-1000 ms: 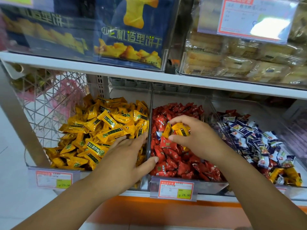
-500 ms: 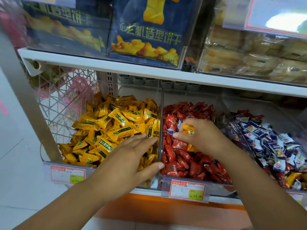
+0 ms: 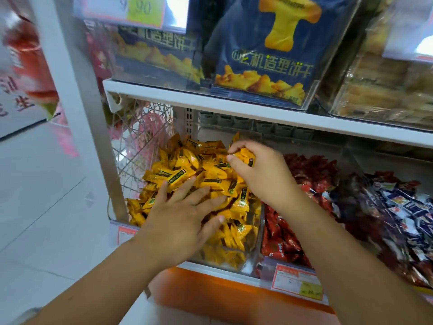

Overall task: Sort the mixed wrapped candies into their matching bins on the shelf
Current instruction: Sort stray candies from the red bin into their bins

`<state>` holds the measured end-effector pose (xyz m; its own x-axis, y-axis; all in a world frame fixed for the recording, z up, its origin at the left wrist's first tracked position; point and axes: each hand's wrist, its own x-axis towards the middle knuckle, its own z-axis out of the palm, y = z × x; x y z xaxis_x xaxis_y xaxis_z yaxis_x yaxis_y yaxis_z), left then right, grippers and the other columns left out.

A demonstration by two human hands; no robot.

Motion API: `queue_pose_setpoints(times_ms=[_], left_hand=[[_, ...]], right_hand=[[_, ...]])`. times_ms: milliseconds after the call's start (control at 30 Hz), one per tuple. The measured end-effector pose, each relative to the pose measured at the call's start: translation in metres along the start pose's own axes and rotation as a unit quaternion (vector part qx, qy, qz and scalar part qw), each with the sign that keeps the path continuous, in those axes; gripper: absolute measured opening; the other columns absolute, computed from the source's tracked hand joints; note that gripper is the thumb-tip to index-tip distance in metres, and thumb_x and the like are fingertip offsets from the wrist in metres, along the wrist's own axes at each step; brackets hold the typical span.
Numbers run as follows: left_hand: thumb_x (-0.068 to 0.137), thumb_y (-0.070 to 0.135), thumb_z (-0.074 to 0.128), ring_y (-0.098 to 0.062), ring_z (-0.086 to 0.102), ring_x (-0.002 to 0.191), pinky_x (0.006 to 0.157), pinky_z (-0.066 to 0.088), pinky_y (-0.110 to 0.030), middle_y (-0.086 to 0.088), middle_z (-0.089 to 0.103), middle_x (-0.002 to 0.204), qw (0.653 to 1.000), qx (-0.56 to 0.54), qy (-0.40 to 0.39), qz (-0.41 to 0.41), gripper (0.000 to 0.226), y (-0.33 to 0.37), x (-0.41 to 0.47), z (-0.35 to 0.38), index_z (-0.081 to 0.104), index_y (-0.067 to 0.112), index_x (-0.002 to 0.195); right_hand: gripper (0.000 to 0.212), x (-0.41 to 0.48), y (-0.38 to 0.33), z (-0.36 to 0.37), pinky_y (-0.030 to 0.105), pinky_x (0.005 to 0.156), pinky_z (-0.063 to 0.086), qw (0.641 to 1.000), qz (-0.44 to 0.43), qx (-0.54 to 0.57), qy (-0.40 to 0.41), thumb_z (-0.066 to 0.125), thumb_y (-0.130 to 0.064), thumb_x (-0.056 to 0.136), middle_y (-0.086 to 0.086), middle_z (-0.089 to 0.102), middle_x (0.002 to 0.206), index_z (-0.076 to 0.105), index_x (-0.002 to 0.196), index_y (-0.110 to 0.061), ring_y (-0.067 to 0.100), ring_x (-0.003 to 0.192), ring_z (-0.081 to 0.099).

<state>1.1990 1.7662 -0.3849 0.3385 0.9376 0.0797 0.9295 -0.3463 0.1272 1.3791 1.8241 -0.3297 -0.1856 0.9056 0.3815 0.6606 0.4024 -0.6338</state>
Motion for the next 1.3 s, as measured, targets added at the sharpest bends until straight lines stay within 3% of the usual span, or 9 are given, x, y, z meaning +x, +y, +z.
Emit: queue_pose_setpoints(times_ms=[133, 233, 367, 467, 633, 733, 867, 1067, 1300], left_hand=[[0.076, 0.080, -0.002, -0.015, 0.013, 0.147, 0.117, 0.010, -0.055, 0.017, 0.038, 0.149, 0.999, -0.024, 0.041, -0.008, 0.079, -0.008, 0.002, -0.007, 0.042, 0.052, 0.136], [0.085, 0.076, 0.019, -0.020, 0.049, 0.123, 0.104, 0.036, -0.051, 0.012, 0.062, 0.118, 0.992, -0.037, 0.117, -0.002, 0.068, -0.013, 0.007, -0.007, 0.068, 0.039, 0.111], [0.088, 0.063, 0.039, -0.019, 0.054, 0.098, 0.084, 0.047, -0.039, 0.009, 0.060, 0.096, 0.976, -0.067, 0.208, 0.008, 0.049, -0.007, 0.013, -0.005, 0.073, 0.029, 0.096], [0.089, 0.057, 0.043, -0.015, 0.052, 0.099, 0.085, 0.045, -0.034, 0.009, 0.058, 0.098, 0.967, -0.095, 0.231, 0.043, 0.042, 0.009, 0.018, -0.003, 0.071, 0.027, 0.096], [0.092, 0.063, 0.034, -0.012, 0.047, 0.118, 0.100, 0.041, -0.032, 0.009, 0.056, 0.123, 0.967, -0.142, 0.186, 0.104, 0.056, 0.042, 0.020, -0.002, 0.058, 0.025, 0.125], [0.087, 0.073, 0.021, -0.008, 0.024, 0.139, 0.114, 0.015, -0.026, 0.009, 0.037, 0.149, 0.976, -0.132, 0.129, 0.114, 0.077, 0.061, 0.022, 0.001, 0.031, 0.028, 0.149], [0.081, 0.075, 0.012, -0.001, -0.001, 0.141, 0.109, -0.010, -0.015, 0.011, 0.014, 0.159, 0.982, -0.114, 0.112, 0.099, 0.086, 0.073, 0.028, 0.007, 0.002, 0.030, 0.154], [0.079, 0.075, 0.010, 0.002, 0.000, 0.142, 0.109, -0.008, -0.014, 0.015, 0.008, 0.159, 0.981, -0.125, 0.115, 0.095, 0.086, 0.072, 0.029, 0.009, -0.003, 0.033, 0.153], [0.080, 0.077, 0.018, 0.002, 0.004, 0.143, 0.114, 0.003, -0.020, 0.016, 0.010, 0.159, 0.981, -0.128, 0.101, 0.105, 0.086, 0.067, 0.027, 0.011, -0.001, 0.035, 0.153]], right_hand=[[0.033, 0.016, -0.004, 0.002, 0.008, 0.072, 0.036, 0.992, 0.017, -0.004, -0.122, 0.047, -0.051, 0.095, -0.028, 0.057, 0.101, 0.063, 0.118, -0.033, -0.011, 0.087, 0.050], [0.039, 0.014, 0.001, -0.001, 0.010, 0.080, 0.036, 0.996, 0.034, 0.029, -0.075, 0.038, -0.046, 0.100, -0.013, 0.063, 0.117, 0.064, 0.121, -0.027, -0.001, 0.104, 0.053], [0.026, -0.009, 0.019, -0.017, 0.005, 0.079, 0.041, 0.999, 0.036, 0.013, 0.009, 0.044, -0.029, 0.101, -0.012, 0.066, 0.109, 0.066, 0.116, -0.031, -0.002, 0.094, 0.059], [0.026, -0.028, 0.036, -0.042, 0.024, 0.086, 0.050, 0.997, 0.062, -0.032, 0.014, 0.049, -0.021, 0.099, -0.012, 0.068, 0.105, 0.065, 0.112, -0.036, 0.010, 0.094, 0.063], [0.023, -0.050, 0.063, -0.072, 0.001, 0.076, 0.040, 0.980, 0.124, -0.104, -0.118, 0.060, -0.023, 0.093, -0.017, 0.063, 0.115, 0.066, 0.112, -0.035, -0.018, 0.086, 0.054], [0.044, -0.061, 0.073, -0.059, 0.024, 0.103, 0.036, 0.966, 0.099, -0.174, -0.165, 0.066, -0.037, 0.088, -0.008, 0.055, 0.133, 0.055, 0.131, -0.036, 0.007, 0.123, 0.045], [0.036, -0.064, 0.075, -0.042, 0.033, 0.099, 0.038, 0.968, 0.047, -0.217, -0.115, 0.066, -0.042, 0.086, -0.006, 0.061, 0.118, 0.063, 0.122, -0.035, 0.017, 0.117, 0.046], [0.016, -0.056, 0.079, -0.063, 0.020, 0.081, 0.043, 0.990, 0.116, -0.076, 0.039, 0.068, -0.023, 0.087, -0.010, 0.059, 0.098, 0.070, 0.103, -0.021, 0.004, 0.086, 0.057], [0.044, -0.047, 0.092, -0.042, 0.024, 0.105, 0.029, 0.975, 0.115, -0.177, -0.064, 0.050, -0.013, 0.096, 0.001, 0.053, 0.138, 0.051, 0.139, -0.024, 0.019, 0.129, 0.039]])
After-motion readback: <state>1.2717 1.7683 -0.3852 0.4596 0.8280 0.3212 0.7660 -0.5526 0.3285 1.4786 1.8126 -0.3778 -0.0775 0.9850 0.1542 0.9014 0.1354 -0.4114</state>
